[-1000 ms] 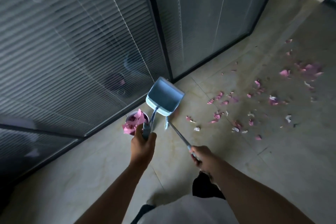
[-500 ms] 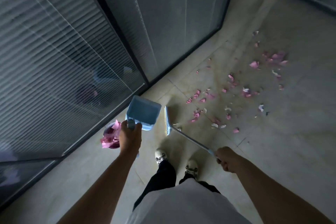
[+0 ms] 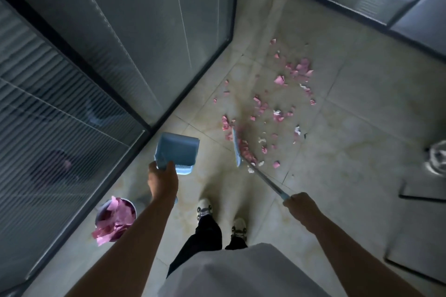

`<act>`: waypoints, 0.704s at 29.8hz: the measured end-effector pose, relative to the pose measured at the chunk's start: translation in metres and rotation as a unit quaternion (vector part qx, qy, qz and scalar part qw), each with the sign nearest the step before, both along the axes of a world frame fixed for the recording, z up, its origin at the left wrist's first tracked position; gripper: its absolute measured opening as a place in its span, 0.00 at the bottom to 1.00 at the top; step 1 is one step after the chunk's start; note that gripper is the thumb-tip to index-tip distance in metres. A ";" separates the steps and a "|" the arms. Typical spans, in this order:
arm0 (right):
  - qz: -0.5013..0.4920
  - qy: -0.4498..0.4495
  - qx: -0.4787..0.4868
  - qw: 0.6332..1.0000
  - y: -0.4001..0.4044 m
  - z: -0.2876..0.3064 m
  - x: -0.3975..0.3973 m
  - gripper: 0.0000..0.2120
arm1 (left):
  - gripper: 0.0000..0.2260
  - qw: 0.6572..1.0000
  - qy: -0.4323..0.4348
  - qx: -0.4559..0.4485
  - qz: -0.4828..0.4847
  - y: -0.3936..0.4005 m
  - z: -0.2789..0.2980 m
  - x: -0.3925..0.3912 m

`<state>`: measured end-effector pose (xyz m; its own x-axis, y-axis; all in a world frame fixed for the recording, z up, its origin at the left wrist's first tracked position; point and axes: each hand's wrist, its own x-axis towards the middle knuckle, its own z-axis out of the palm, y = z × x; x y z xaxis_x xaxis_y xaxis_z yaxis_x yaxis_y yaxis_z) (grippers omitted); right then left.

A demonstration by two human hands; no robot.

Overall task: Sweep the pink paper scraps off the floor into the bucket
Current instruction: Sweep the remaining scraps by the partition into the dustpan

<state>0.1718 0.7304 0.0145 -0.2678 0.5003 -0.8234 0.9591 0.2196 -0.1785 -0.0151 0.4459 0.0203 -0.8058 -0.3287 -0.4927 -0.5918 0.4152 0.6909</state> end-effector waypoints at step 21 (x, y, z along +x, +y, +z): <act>-0.131 0.070 -0.112 0.983 0.021 -0.041 -0.129 0.13 | 0.21 0.998 -0.017 -0.023 -0.052 0.037 -0.015 -0.079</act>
